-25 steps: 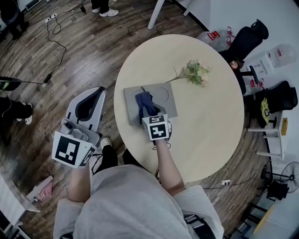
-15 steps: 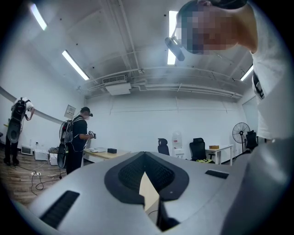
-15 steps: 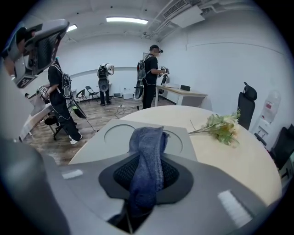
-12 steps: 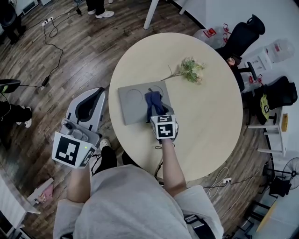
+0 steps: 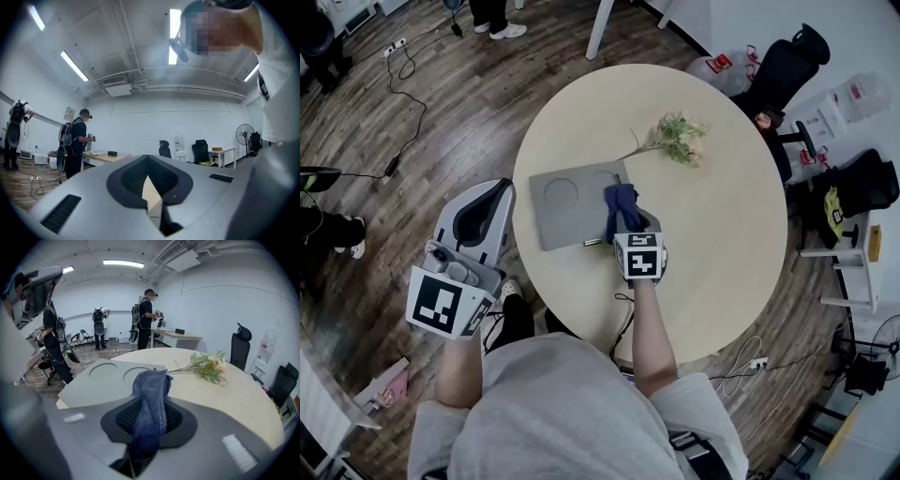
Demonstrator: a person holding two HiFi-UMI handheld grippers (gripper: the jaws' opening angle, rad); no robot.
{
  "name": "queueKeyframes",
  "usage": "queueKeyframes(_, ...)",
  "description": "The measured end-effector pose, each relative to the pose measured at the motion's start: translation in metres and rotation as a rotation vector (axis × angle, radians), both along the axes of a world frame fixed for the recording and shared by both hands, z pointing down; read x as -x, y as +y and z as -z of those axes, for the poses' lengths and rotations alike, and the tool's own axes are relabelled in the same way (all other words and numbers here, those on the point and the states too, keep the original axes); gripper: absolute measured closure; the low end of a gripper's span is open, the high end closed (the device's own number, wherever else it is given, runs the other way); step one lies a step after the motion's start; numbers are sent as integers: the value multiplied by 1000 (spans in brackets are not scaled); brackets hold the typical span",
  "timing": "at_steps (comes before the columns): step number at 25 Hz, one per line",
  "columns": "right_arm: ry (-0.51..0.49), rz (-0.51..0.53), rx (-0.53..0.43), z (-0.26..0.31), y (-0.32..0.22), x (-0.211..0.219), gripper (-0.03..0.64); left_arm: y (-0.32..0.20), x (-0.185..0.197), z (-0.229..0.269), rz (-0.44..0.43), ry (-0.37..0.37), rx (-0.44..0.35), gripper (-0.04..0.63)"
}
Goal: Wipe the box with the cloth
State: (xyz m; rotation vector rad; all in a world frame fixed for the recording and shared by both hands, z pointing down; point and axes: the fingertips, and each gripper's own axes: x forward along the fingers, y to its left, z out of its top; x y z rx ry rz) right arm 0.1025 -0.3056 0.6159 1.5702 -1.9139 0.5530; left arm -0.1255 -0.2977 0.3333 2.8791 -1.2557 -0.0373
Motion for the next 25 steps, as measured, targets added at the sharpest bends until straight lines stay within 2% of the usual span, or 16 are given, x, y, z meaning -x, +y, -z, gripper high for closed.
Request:
queueKeyframes(10,2,-13,-15,1,3,-23,537,8,-14,-1,6,-12,0,588)
queueKeyframes(25,1,-18,-38,-3,6,-36,537,16,-30,-3,21,-40,-11,588)
